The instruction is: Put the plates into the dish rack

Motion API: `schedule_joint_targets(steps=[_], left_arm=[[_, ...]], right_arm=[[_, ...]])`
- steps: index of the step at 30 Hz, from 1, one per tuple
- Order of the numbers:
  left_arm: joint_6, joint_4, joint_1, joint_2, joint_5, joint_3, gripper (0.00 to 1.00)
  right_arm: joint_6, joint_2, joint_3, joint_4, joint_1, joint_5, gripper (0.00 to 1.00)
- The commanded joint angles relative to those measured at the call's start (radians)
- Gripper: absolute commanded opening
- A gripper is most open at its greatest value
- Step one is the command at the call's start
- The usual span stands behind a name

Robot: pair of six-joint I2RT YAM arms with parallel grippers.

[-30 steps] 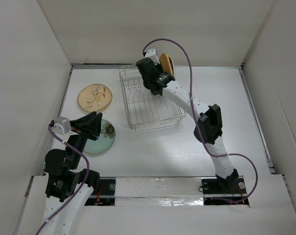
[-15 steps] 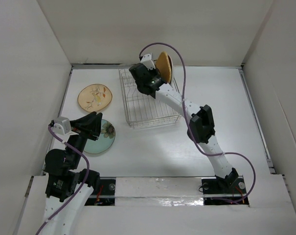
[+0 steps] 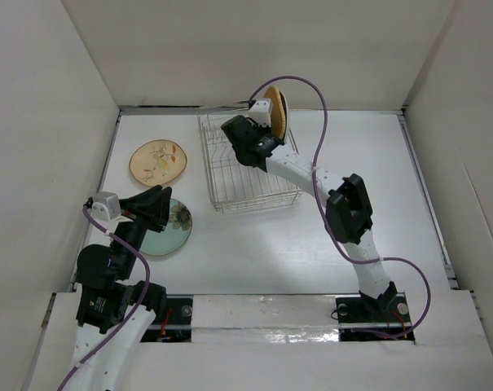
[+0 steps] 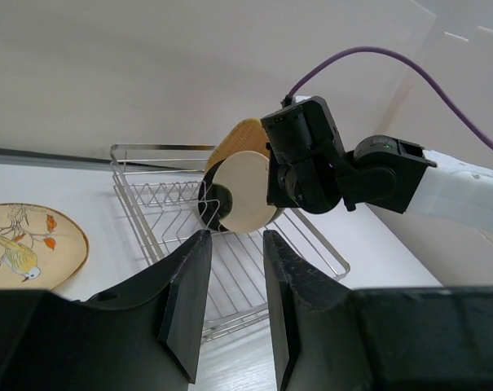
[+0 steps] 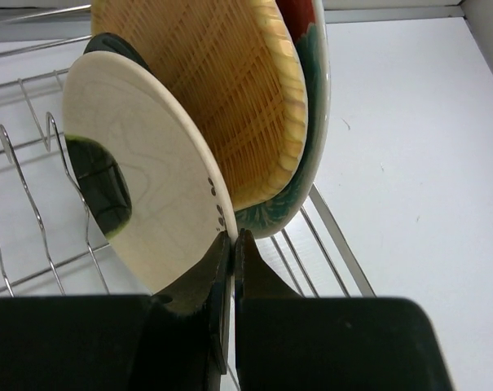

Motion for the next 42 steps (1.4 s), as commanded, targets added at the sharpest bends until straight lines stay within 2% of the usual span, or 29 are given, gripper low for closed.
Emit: schedule_joint_targets(steps=[1,5,10,14,15,17,20,21,24,29,31,32,33,34,38,42], left_arm=[[0.012,0.03,-0.011,0.013,-0.009,0.012,0.28],[0.012,0.029,-0.011,0.016,-0.006,0.014,0.28],[0.016,0.029,-0.011,0.021,-0.011,0.015,0.28],[0.019,0.029,-0.011,0.022,-0.011,0.015,0.28],[0.018,0.029,-0.011,0.024,-0.011,0.014,0.28],[0.018,0.029,-0.011,0.025,-0.009,0.014,0.28],[0.019,0.03,-0.011,0.029,-0.006,0.014,0.28],[0.019,0.029,-0.011,0.03,-0.006,0.014,0.28],[0.019,0.03,-0.011,0.033,-0.005,0.012,0.28],[0.018,0.029,-0.011,0.036,0.0,0.012,0.28],[0.018,0.029,-0.011,0.035,0.001,0.012,0.28],[0.016,0.03,-0.011,0.035,0.001,0.011,0.28],[0.016,0.029,-0.011,0.033,0.001,0.011,0.28],[0.018,0.029,-0.011,0.033,0.001,0.011,0.28],[0.018,0.03,-0.011,0.033,0.004,0.011,0.28],[0.016,0.032,-0.011,0.035,0.007,0.009,0.28]], right_arm=[[0.068,0.005,0.052,0.072,0.011,0.094,0.0],[0.02,0.051,0.14,0.115,0.001,0.093,0.0],[-0.118,0.1,0.209,0.206,0.0,0.093,0.0],[-0.173,0.126,0.214,0.275,0.0,0.093,0.1],[-0.182,0.131,0.205,0.289,0.0,0.093,0.18],[-0.192,0.132,0.194,0.325,0.0,0.08,0.2],[-0.199,0.134,0.185,0.345,0.0,0.07,0.32],[-0.205,0.132,0.185,0.347,0.0,0.073,0.39],[-0.21,0.108,0.16,0.365,0.0,0.073,0.4],[-0.192,0.048,0.037,0.396,-0.018,-0.018,0.36],[-0.164,0.046,0.033,0.357,-0.03,-0.053,0.24],[-0.156,0.046,0.027,0.352,-0.041,-0.061,0.24],[-0.153,0.039,0.016,0.355,-0.041,-0.064,0.1],[-0.156,0.033,0.002,0.361,-0.041,-0.065,0.01],[-0.219,0.0,-0.069,0.465,-0.029,0.04,0.0],[-0.276,0.008,-0.038,0.523,-0.029,0.042,0.0]])
